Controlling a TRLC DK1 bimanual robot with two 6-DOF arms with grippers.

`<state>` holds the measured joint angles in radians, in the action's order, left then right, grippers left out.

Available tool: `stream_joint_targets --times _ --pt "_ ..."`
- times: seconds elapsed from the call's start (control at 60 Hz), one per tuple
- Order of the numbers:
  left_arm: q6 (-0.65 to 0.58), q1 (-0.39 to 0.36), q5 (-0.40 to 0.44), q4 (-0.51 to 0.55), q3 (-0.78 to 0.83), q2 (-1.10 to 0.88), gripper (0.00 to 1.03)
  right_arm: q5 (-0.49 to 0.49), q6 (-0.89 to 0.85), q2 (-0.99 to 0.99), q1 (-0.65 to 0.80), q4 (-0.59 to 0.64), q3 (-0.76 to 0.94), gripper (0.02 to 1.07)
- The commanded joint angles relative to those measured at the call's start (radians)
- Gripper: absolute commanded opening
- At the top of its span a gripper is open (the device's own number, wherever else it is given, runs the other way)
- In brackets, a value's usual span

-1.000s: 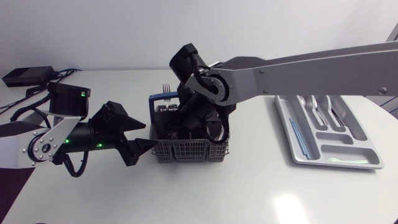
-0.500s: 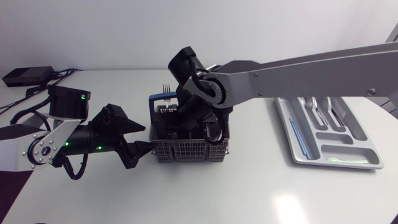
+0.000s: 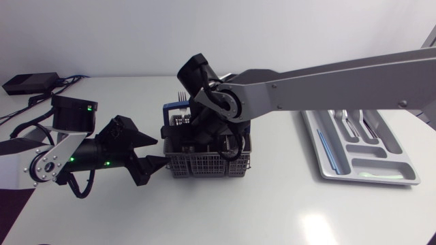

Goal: Sort the cutlery from the basket into the organizer compartments.

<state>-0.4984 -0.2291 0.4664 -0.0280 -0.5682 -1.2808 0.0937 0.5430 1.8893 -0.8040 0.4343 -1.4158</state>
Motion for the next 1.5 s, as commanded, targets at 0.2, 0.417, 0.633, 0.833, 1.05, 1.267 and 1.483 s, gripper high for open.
stream_joint_targets --times 0.2,0.417,0.633,0.833,1.05,1.267,1.483 --pt "-0.012 0.013 0.005 -0.009 0.033 0.02 0.86 -0.009 0.012 0.002 -0.026 -0.008 -0.017 0.19" --pt "-0.011 0.011 0.005 -0.009 0.037 0.02 0.86 0.024 -0.006 -0.025 -0.031 -0.005 -0.02 0.17" --pt "-0.011 0.008 0.005 -0.009 0.042 0.021 0.86 0.061 -0.037 -0.053 -0.032 0.057 -0.078 0.16" --pt "-0.009 0.002 0.005 -0.007 0.044 0.029 0.86 0.084 -0.078 -0.032 -0.047 0.204 -0.232 0.15" --pt "-0.009 0.002 0.005 -0.004 0.048 0.038 0.86 0.083 -0.097 -0.024 -0.058 0.265 -0.291 0.15" --pt "-0.014 0.016 0.005 -0.004 0.059 0.051 0.86 0.144 -0.253 0.042 -0.044 0.29 -0.268 0.3" --pt "-0.031 0.047 0.003 -0.006 0.062 0.061 0.86 0.15 -0.449 0.053 -0.034 0.281 -0.249 0.3"
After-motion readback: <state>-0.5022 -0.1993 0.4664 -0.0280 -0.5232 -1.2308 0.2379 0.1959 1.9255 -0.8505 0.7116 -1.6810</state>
